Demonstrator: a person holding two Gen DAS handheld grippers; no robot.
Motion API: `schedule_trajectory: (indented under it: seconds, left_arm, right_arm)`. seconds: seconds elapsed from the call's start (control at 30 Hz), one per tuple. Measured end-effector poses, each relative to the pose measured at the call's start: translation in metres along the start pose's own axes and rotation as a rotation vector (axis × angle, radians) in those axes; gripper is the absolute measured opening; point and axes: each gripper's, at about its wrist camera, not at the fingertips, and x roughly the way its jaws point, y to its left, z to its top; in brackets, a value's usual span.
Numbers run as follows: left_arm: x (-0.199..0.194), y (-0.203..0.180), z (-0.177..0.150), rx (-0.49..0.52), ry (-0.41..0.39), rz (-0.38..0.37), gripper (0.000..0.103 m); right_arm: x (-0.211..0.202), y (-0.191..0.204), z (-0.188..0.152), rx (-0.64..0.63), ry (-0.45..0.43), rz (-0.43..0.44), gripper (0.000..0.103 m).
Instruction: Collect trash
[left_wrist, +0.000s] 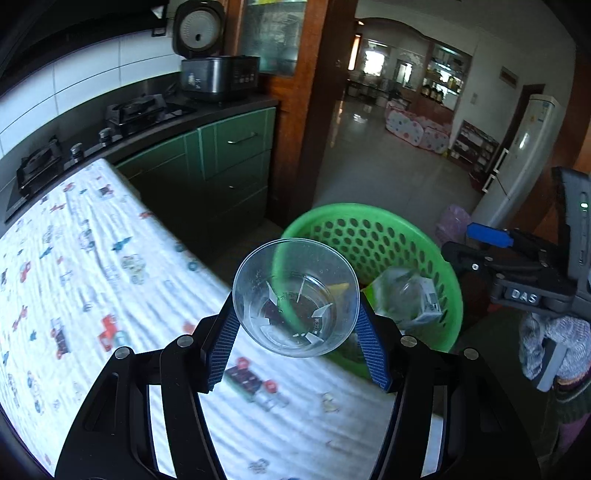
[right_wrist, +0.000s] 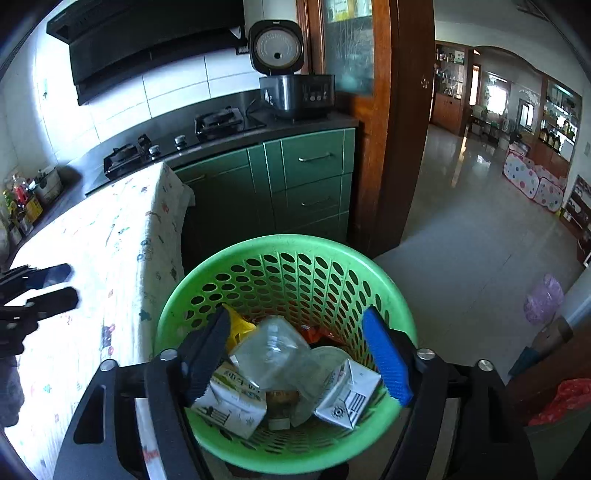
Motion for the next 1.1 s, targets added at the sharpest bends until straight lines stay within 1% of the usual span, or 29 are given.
schedule_trajectory:
  seconds: [0.2, 0.33, 0.5, 0.6, 0.73, 0.8, 0.9, 1.1]
  left_arm:
    - [0.030, -0.022, 0.005, 0.016, 0.048, -0.012, 0.060]
    - [0.043, -0.033, 0.006, 0.021, 0.071, -0.014, 0.061]
    - [0.057, -0.043, 0.011, 0.001, 0.094, -0.056, 0.062]
    - [0.063, -0.053, 0.011, 0.014, 0.101, -0.071, 0.063]
    - [0.067, -0.063, 0.011, 0.023, 0.107, -0.082, 0.063]
    - [0.068, -0.065, 0.010, 0.022, 0.107, -0.085, 0.068]
    - [0.065, -0.066, 0.008, 0.023, 0.103, -0.085, 0.072]
    - [0.053, -0.063, 0.005, 0.021, 0.090, -0.074, 0.072]
  right_arm:
    - [-0.027, -0.006, -0.016, -0.013, -0.046, -0.022, 0.083]
    - [-0.034, -0.010, -0.022, -0.003, -0.054, -0.018, 0.087]
    - [-0.043, -0.017, -0.033, 0.014, -0.066, -0.014, 0.087]
    - [-0.045, -0.021, -0.039, 0.015, -0.065, -0.023, 0.087]
    - [-0.046, -0.029, -0.046, 0.026, -0.055, -0.034, 0.088]
    - [-0.046, -0.033, -0.048, 0.035, -0.052, -0.037, 0.088]
    - [-0.048, -0.038, -0.051, 0.047, -0.053, -0.037, 0.089]
    - [-0.054, -0.035, -0.056, 0.051, -0.057, -0.034, 0.089]
